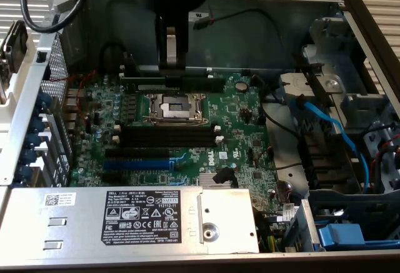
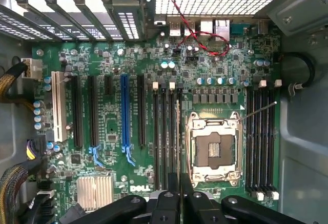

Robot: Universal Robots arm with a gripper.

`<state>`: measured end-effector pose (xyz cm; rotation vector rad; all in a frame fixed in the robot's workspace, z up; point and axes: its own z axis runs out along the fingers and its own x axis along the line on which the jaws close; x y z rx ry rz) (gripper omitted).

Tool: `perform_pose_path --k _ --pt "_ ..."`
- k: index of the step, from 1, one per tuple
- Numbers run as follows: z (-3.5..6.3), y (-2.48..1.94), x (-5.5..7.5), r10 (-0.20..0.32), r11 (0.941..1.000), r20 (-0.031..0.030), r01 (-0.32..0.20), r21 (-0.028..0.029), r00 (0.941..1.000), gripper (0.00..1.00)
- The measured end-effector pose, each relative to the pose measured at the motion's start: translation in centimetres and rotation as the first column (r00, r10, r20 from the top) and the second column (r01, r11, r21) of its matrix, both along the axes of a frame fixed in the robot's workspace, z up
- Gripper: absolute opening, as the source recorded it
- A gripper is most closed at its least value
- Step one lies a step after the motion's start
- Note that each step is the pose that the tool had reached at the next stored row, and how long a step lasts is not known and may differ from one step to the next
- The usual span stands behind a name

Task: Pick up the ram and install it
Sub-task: 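Insert the ram into the slot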

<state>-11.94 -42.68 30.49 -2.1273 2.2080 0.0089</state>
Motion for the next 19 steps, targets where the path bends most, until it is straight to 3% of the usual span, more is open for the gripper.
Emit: perform_pose_path --k 2,8,11,13,14,16,19 --pt "-0.12 0.00 0.00 0.000 1.0000 0.0002 0.000 0.0008 1.0000 0.13" --pt "-0.41 0.00 0.00 0.000 1.0000 -0.0115 0.000 -0.0035 0.9999 0.13" --pt "-0.52 0.01 0.01 0.000 1.0000 -0.0163 0.000 -0.0092 0.9999 0.13" --pt "-0.59 0.08 0.00 0.000 0.9999 -0.0171 0.000 -0.0156 0.9999 0.13" --pt "-0.70 0.40 0.00 -0.001 0.9996 -0.0178 0.000 -0.0286 0.9998 0.13" --pt "-0.76 0.65 0.00 -0.001 0.9992 -0.0182 0.000 -0.0402 0.9998 0.13" --pt "-0.81 0.63 0.00 -0.001 0.9991 -0.0180 0.000 -0.0423 0.9998 0.13"
